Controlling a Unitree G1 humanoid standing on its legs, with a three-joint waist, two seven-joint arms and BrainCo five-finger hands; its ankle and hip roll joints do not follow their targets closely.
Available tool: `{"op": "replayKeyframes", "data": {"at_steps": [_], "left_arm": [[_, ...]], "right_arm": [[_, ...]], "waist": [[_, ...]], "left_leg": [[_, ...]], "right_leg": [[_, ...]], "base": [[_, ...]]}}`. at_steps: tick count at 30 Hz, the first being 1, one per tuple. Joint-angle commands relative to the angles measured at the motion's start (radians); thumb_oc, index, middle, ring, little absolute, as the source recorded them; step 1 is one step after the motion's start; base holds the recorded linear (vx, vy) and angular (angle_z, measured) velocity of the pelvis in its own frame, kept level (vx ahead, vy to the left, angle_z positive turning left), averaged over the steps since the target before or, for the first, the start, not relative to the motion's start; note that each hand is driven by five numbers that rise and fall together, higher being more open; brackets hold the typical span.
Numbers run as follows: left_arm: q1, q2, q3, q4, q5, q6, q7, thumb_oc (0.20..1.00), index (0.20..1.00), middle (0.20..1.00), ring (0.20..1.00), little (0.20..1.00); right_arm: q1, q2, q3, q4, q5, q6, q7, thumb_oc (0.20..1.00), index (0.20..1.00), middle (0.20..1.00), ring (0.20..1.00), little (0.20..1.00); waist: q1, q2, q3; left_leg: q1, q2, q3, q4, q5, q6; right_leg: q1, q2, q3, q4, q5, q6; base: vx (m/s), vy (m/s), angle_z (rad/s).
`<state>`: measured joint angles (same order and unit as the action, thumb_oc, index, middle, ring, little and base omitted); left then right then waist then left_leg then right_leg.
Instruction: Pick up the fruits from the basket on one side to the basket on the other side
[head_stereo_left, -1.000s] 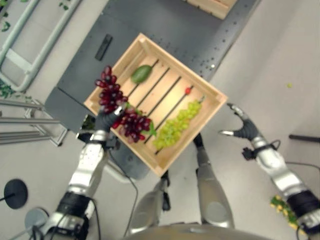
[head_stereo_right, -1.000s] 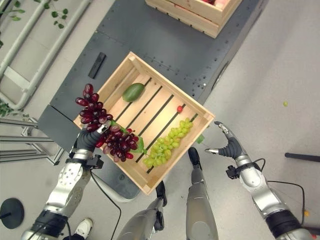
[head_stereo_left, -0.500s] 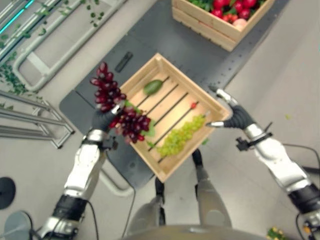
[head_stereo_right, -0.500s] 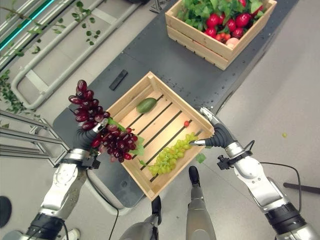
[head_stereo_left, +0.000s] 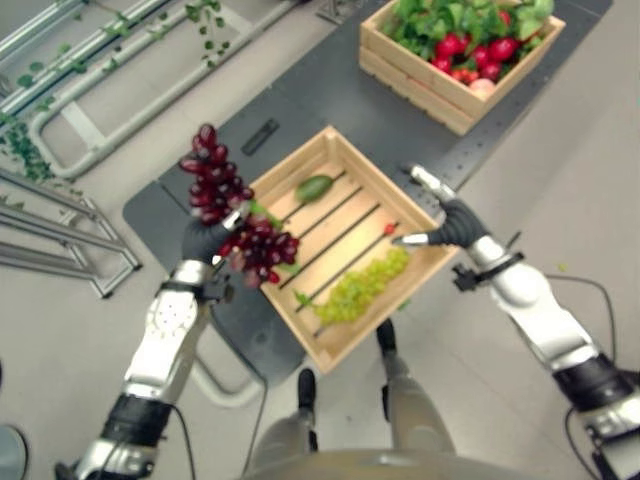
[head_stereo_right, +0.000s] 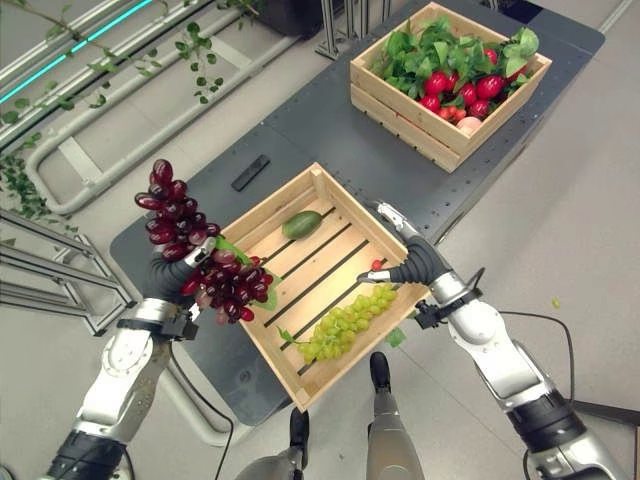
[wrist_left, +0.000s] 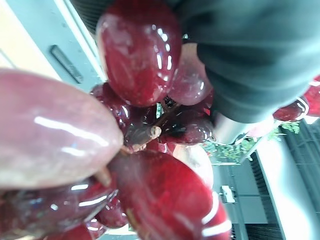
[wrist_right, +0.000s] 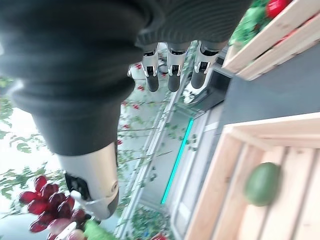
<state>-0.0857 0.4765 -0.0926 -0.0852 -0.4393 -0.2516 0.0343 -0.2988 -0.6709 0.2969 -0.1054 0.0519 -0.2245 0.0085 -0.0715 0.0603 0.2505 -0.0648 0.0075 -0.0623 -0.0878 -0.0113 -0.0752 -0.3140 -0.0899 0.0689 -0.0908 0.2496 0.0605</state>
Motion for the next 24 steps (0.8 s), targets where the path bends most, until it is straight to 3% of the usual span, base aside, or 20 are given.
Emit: {"op": "replayKeyframes", "data": {"at_steps": [1,8,24], "left_arm": [[-0.035,0.034,0.02,-0.084,0.032,-0.061,-0.009,0.2,0.2,0.2,0.2,0.2],[-0.107,0.032,-0.036,-0.068,0.023,-0.055,-0.002,0.2,0.2,0.2,0.2,0.2],[-0.365,0.009,-0.193,0.142,0.038,-0.032,0.054,0.2,0.2,0.2,0.2,0.2]], "right_arm": [[-0.074,0.045,0.065,0.029,0.046,-0.012,-0.002,1.0,1.0,1.0,1.0,1.0],[-0.242,0.121,0.182,0.145,0.051,0.015,-0.016,1.0,1.0,1.0,1.0,1.0],[-0.515,0.308,0.433,0.427,0.249,0.079,0.066,1.0,1.0,1.0,1.0,1.0]], "waist": [[0.009,-0.016,-0.113],[0.028,-0.018,-0.129],[0.06,-0.041,-0.16]], "left_leg": [[-0.09,-0.063,-0.029,0.064,-0.052,0.041],[-0.076,-0.061,-0.033,0.062,-0.056,0.042],[-0.056,-0.055,-0.058,0.051,-0.051,0.033]], "right_leg": [[0.078,0.019,0.051,0.043,-0.245,0.029],[0.099,0.02,0.05,0.036,-0.25,0.025],[0.136,0.023,0.028,0.026,-0.259,0.02]], "base": [[0.04,-0.01,0.02],[0.03,-0.009,0.06],[0.01,-0.012,0.06]]}}
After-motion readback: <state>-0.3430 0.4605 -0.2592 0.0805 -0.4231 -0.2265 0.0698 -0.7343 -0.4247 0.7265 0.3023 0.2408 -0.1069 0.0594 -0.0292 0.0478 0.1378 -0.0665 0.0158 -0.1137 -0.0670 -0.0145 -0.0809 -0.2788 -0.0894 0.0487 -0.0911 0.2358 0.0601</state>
